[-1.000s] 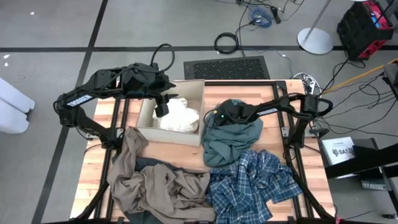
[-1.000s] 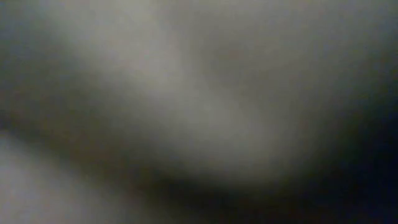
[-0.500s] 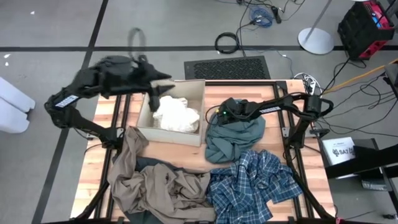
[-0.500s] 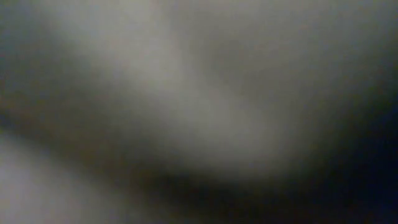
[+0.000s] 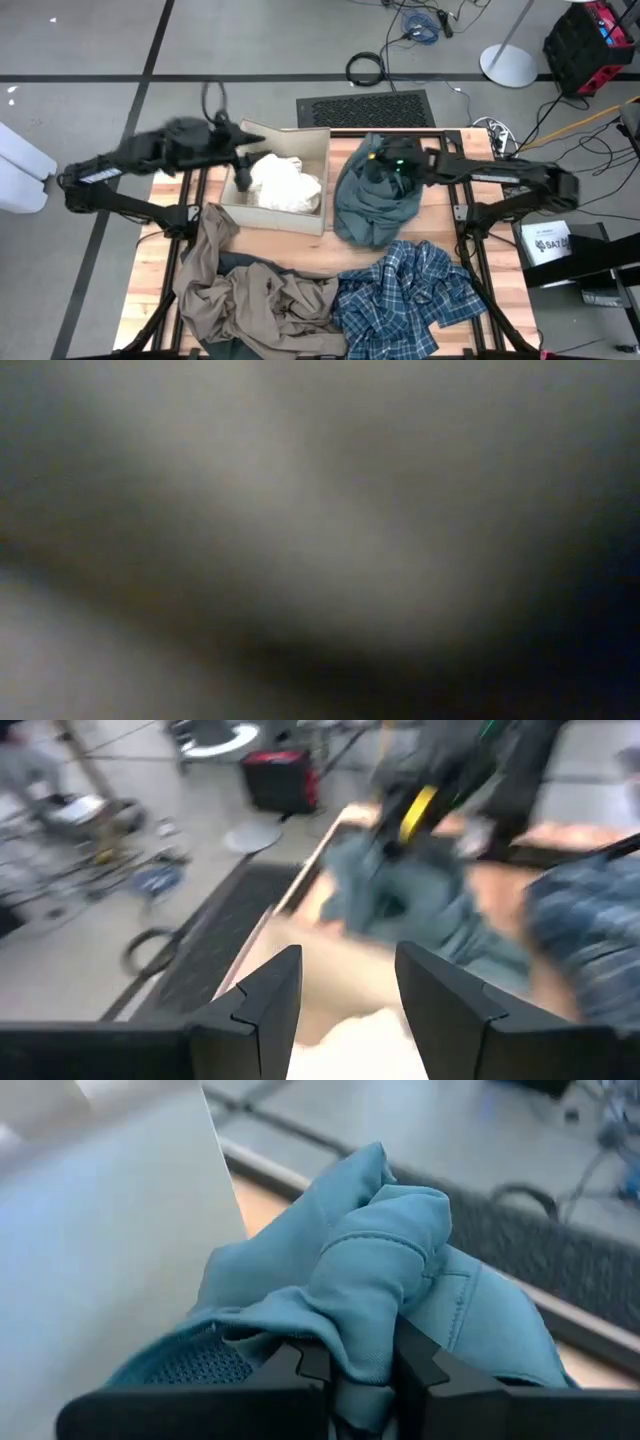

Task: Sort clothes
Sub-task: Put the gray jeans into the white laundry bin

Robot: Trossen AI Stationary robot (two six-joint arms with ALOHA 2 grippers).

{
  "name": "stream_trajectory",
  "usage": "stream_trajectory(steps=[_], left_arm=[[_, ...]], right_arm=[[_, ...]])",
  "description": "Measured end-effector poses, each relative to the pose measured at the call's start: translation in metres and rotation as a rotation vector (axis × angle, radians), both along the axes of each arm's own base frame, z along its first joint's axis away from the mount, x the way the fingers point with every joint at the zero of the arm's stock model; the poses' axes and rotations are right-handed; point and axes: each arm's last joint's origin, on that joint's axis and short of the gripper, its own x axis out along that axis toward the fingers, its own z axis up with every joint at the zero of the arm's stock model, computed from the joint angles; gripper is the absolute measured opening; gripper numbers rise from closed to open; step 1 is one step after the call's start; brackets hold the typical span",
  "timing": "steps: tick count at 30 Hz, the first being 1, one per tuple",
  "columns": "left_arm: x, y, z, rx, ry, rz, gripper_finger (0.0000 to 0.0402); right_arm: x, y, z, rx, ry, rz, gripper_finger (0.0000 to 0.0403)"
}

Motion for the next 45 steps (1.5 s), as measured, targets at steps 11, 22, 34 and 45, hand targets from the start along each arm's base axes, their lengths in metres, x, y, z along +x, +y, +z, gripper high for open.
stream_trajectory(steps=[11,22,34,45], left_arm=[[-0.045,0.000,-0.120,-0.079,-0.254,0.279,0.0173],[-0.044,-0.005,-0.173,-0.116,-0.515,0.091,0.0173],[-0.042,-0.006,-0.181,-0.104,-0.538,0.017,0.0173],[-0.042,-0.006,-0.181,-0.094,-0.532,0.012,0.0173]], right_arm=[[-0.045,0.026,0.114,-0.261,-0.668,0.359,0.0035],[-0.024,0.026,0.245,-0.526,-0.955,0.610,0.0035],[0.074,-0.004,0.345,-0.716,-1.176,0.868,0.0035],[0.092,-0.052,0.311,-0.566,-1.233,0.879,0.0035]])
